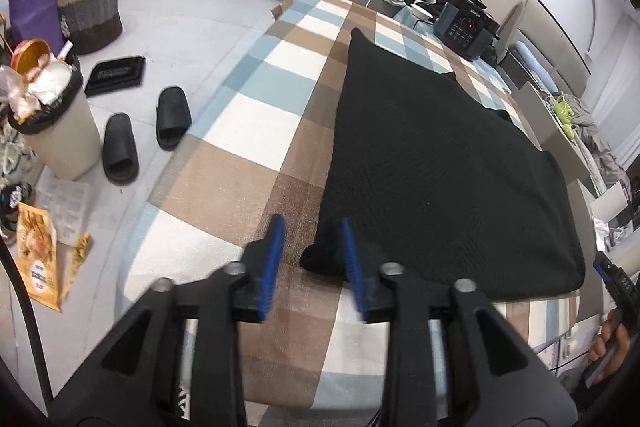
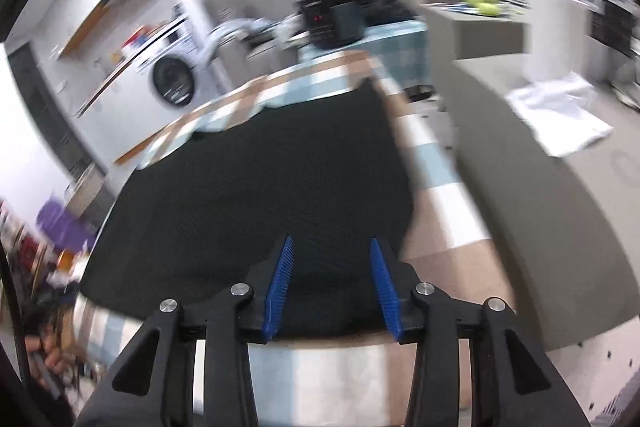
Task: Fold small clothes
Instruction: 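Open both grippers above the sweater edge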
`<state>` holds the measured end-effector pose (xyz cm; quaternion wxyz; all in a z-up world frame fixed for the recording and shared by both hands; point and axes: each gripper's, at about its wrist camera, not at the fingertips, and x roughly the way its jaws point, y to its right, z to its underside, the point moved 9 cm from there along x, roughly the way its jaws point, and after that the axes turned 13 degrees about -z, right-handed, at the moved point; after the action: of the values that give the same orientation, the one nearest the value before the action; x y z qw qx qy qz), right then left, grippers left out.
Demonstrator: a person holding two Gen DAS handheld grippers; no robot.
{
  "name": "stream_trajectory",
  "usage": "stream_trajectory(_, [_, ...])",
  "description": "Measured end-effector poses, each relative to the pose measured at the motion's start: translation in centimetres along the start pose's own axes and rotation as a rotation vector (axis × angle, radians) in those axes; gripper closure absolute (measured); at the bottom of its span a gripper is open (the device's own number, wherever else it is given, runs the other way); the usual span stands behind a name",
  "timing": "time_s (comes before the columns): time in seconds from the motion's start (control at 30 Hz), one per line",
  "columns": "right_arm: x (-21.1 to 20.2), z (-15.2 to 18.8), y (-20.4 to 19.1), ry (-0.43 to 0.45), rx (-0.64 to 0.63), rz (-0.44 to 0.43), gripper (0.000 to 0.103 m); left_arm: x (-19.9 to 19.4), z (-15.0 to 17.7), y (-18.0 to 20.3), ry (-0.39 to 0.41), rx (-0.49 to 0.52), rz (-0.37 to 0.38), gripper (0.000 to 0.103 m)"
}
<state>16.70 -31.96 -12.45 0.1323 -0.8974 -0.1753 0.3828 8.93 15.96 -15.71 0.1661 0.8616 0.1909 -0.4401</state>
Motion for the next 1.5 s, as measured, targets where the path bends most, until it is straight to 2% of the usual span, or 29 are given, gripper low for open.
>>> stream_trajectory(0.1, [2.3, 1.0, -2.9, -0.066, -0.082, -0.022, 0.062, -0.9, 0.2, 1.1, 0.015, 0.018, 0.035, 0.053])
stream_trajectory(0.2, [4.9, 2.1, -5.0, -0.125, -0.129, -0.030, 0.060, -1.3, 0.9, 3.2, 0.012, 0.062, 0.053, 0.051])
stream_trajectory(0.27, [6.5, 2.8, -6.2, -0.163, -0.139, -0.050, 0.052, -1.3, 1.5, 4.9, 0.001, 0.093, 0.078, 0.049])
stream_trajectory(0.3, [7.2, 3.0, -6.5, -0.171, -0.144, -0.055, 0.048, -1.2, 1.9, 6.0, -0.006, 0.111, 0.091, 0.048])
stream_trajectory(0.4, [8.3, 3.8, -7.8, -0.176, -0.190, -0.053, 0.046, -1.0, 2.9, 8.9, -0.009, 0.185, 0.111, 0.047])
stream_trajectory(0.47, [9.1, 4.1, -8.2, -0.181, -0.191, -0.053, 0.043, -0.9, 3.3, 10.7, -0.007, 0.227, 0.116, 0.044])
stream_trajectory(0.5, [9.5, 4.2, -8.2, -0.186, -0.189, -0.059, 0.042, -0.9, 3.5, 11.6, -0.006, 0.249, 0.128, 0.037])
stream_trajectory(0.57, [10.2, 4.4, -8.2, -0.196, -0.196, -0.056, 0.042, -0.9, 3.9, 13.2, 0.000, 0.279, 0.147, 0.029])
stream_trajectory(0.7, [10.4, 4.8, -7.6, -0.207, -0.208, -0.041, 0.038, 0.1, 4.9, 15.9, -0.019, 0.331, 0.171, 0.027])
stream_trajectory(0.8, [9.7, 5.0, -6.3, -0.217, -0.260, 0.022, 0.038, 1.0, 5.4, 16.8, -0.035, 0.344, 0.160, 0.025])
stream_trajectory(0.93, [7.6, 4.9, -3.4, -0.211, -0.241, 0.062, 0.038, 1.2, 5.8, 17.1, -0.021, 0.378, 0.162, 0.023])
stream_trajectory(1.03, [6.4, 4.8, -2.3, -0.202, -0.181, 0.003, 0.038, 1.4, 6.1, 16.9, -0.014, 0.402, 0.153, 0.023])
stream_trajectory(1.1, [6.3, 4.8, -2.3, -0.208, -0.181, 0.013, 0.038, 1.3, 6.3, 16.3, -0.021, 0.404, 0.141, 0.022])
stream_trajectory(1.2, [6.3, 4.5, -3.0, -0.202, -0.181, 0.031, 0.038, 0.7, 6.5, 15.1, -0.032, 0.373, 0.132, 0.023])
stream_trajectory(1.3, [6.6, 3.9, -4.3, -0.172, -0.186, -0.003, 0.038, -0.1, 6.5, 13.6, -0.031, 0.342, 0.123, 0.023])
stream_trajectory(1.47, [8.6, 4.2, -4.6, -0.214, -0.199, 0.017, 0.038, -1.2, 6.2, 10.6, -0.034, 0.262, 0.095, 0.023])
stream_trajectory(1.5, [8.6, 4.2, -4.6, -0.208, -0.204, 0.014, 0.035, -1.3, 6.1, 9.9, -0.038, 0.236, 0.091, 0.023])
